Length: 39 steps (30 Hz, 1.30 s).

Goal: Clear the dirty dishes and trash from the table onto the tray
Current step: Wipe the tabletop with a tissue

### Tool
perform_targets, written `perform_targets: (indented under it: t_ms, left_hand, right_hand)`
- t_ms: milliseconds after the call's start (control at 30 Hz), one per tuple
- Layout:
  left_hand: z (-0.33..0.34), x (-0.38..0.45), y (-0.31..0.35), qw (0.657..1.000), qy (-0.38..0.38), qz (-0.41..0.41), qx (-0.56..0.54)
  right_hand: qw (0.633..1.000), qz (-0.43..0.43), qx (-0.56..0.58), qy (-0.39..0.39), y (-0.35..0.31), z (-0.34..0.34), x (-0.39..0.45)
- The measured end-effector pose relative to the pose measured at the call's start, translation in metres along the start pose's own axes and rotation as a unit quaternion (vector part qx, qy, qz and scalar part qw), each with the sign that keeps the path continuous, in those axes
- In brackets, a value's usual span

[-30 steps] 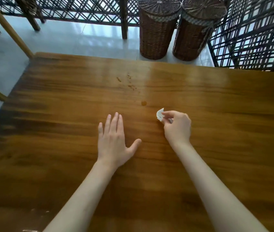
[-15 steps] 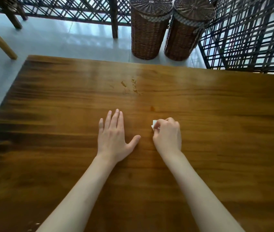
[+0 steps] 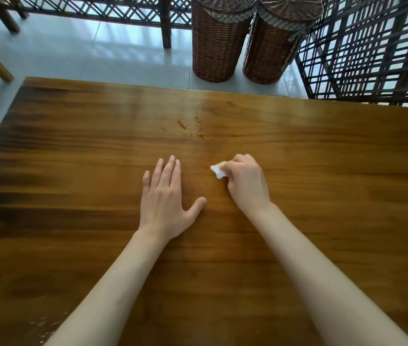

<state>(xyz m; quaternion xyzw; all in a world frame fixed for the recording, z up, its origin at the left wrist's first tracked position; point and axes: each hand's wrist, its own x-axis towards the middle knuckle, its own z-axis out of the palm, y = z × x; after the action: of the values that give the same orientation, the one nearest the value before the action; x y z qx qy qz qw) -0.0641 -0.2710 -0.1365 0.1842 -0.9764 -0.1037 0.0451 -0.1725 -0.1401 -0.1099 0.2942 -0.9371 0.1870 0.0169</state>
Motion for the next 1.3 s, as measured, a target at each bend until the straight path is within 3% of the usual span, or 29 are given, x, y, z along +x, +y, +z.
perform_targets:
  t_ms: [267,367,533,700,833,900,1100,1233,1300]
  left_hand:
    - [-0.001,0.002,-0.003,1.0,-0.008,-0.03,-0.001]
    - [-0.002,0.002,-0.003,0.999,-0.011,-0.035,-0.003]
    - [-0.001,0.003,-0.002,0.999,-0.021,-0.034,-0.006]
    - [-0.001,0.004,-0.005,0.999,-0.015,-0.034,-0.029]
    - [-0.002,0.004,-0.005,0.999,-0.016,-0.036,-0.037]
    - [-0.001,0.005,-0.005,0.999,-0.018,-0.036,-0.026]
    - [0.0,0.005,-0.003,0.999,-0.025,-0.037,0.005]
    - [0.001,0.005,-0.003,0.999,-0.026,-0.038,0.004]
    - [0.0,0.006,-0.004,0.999,-0.023,-0.039,0.004]
  right_hand:
    - [0.987,0.153,-0.041,0.011,0.01,0.008,0.039]
    - [0.983,0.185,-0.003,-0.006,0.002,0.01,0.048]
    - [0.994,0.083,0.058,-0.035,-0.035,0.016,0.068]
    - [0.993,-0.091,0.065,-0.031,-0.093,0.047,0.093]
    - [0.991,-0.124,0.038,-0.042,-0.103,0.06,0.105]
    - [0.994,-0.099,0.026,-0.03,-0.086,0.052,0.118]
    - [0.994,0.1,-0.034,0.023,0.01,0.02,0.148]
    - [0.99,0.129,0.035,0.043,0.014,0.013,0.144]
    - [0.992,0.102,0.058,0.04,0.012,0.012,0.136]
